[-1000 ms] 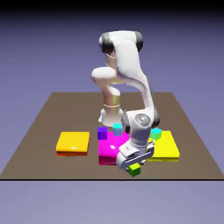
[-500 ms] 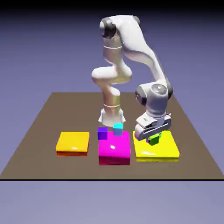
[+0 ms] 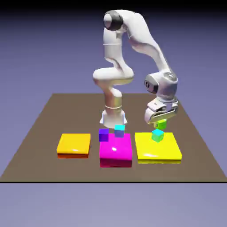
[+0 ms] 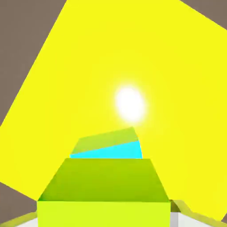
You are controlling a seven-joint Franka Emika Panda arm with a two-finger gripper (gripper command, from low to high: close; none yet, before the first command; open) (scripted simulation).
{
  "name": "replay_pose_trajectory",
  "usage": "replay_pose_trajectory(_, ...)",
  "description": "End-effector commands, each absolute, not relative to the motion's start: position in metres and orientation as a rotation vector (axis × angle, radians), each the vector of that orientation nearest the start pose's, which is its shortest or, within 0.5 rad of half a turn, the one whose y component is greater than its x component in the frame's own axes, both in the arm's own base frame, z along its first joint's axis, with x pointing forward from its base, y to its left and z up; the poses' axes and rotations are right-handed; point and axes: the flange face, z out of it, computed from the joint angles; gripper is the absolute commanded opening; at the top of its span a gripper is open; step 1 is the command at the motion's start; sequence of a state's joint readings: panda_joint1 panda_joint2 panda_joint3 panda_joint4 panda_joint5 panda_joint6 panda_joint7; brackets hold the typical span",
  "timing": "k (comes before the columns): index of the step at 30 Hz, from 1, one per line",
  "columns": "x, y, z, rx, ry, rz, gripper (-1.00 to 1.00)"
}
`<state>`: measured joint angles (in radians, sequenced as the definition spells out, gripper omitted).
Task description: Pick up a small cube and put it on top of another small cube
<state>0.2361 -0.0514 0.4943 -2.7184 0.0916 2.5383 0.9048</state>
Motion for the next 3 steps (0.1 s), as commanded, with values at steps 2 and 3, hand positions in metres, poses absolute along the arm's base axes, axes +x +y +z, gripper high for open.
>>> replay_pose_trajectory(2,0.291,0.256,0.229,-3.194,0.41,0.173,1.0)
replay_pose_trajectory(3,0.294,0.257,0.242,-3.196,0.412,0.171,1.0)
